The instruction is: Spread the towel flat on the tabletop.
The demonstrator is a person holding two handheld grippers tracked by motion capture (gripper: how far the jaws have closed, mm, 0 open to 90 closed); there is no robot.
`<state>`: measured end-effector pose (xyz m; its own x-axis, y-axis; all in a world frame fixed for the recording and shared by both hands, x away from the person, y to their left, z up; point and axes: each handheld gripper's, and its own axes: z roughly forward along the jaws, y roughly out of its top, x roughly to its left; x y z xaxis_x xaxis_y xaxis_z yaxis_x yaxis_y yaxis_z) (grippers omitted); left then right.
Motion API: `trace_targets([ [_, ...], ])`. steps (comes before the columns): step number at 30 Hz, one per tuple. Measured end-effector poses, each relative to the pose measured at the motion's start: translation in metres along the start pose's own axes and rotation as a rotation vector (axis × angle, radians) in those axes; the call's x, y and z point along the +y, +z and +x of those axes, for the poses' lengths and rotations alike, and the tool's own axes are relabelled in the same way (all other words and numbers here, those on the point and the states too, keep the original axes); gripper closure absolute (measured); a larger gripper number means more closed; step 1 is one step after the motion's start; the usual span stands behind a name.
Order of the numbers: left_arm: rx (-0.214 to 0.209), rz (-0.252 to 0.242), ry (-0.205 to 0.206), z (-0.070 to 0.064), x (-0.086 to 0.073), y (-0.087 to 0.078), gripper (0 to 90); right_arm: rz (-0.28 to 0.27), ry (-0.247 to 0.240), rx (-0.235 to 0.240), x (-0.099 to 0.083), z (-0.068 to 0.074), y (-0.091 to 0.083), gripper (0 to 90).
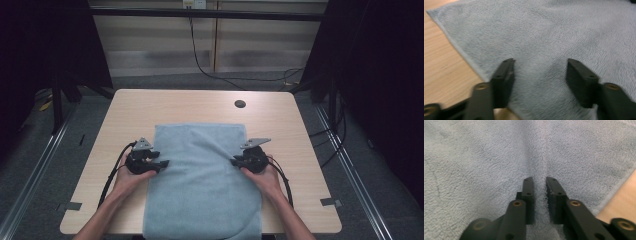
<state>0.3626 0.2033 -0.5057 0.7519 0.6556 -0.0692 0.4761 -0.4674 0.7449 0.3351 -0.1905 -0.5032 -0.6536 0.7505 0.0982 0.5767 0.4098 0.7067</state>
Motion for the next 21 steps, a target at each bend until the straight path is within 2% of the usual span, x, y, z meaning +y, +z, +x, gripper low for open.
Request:
trace_targets([
  [2, -0.015, -0.006, 0.007, -0.003, -0.003, -0.002, 59.9, 0.003, 0.012, 0.015, -0.006, 0.0, -0.006, 82.3],
  [3, -0.029, -0.006, 0.015, -0.006, -0.004, -0.003, 66.9, 0.003, 0.015, 0.021, -0.009, 0.001, -0.009, 82.5],
  [4, -0.058, -0.001, 0.003, -0.008, -0.006, -0.005, 69.0, 0.006, 0.013, 0.023, -0.012, 0.002, -0.013, 82.7],
  [5, -0.069, 0.005, 0.018, -0.01, -0.008, -0.008, 72.7, 0.014, 0.025, 0.027, -0.015, 0.004, -0.016, 82.8],
  [6, -0.083, 0.003, 0.022, -0.014, -0.01, -0.01, 74.8, 0.01, 0.016, 0.024, -0.019, 0.006, -0.02, 82.8],
  [7, -0.102, 0.002, 0.016, -0.016, -0.012, -0.012, 75.9, 0.009, 0.022, 0.031, -0.022, 0.009, -0.023, 82.7],
  [10, -0.117, 0.009, 0.035, -0.027, -0.017, -0.018, 78.7, 0.007, 0.026, 0.052, -0.035, 0.02, -0.034, 82.7],
  [12, -0.14, 0.018, 0.03, -0.036, -0.021, -0.022, 79.1, 0.009, 0.027, 0.068, -0.043, 0.029, -0.043, 82.7],
  [14, -0.155, 0.02, 0.059, -0.045, -0.026, -0.028, 79.1, 0.018, 0.03, 0.085, -0.052, 0.039, -0.052, 82.6],
  [17, -0.2, 0.021, 0.043, -0.054, -0.036, -0.037, 79.2, 0.017, 0.042, 0.112, -0.067, 0.052, -0.065, 82.4],
  [19, -0.234, 0.034, 0.037, -0.059, -0.041, -0.044, 79.2, 0.017, 0.047, 0.129, -0.075, 0.06, -0.071, 82.1],
  [20, -0.25, 0.051, 0.015, -0.064, -0.045, -0.05, 79.2, 0.019, 0.046, 0.133, -0.078, 0.064, -0.074, 82.0],
  [21, -0.264, 0.058, 0.014, -0.067, -0.047, -0.053, 79.3, 0.026, 0.045, 0.144, -0.081, 0.07, -0.078, 80.8],
])
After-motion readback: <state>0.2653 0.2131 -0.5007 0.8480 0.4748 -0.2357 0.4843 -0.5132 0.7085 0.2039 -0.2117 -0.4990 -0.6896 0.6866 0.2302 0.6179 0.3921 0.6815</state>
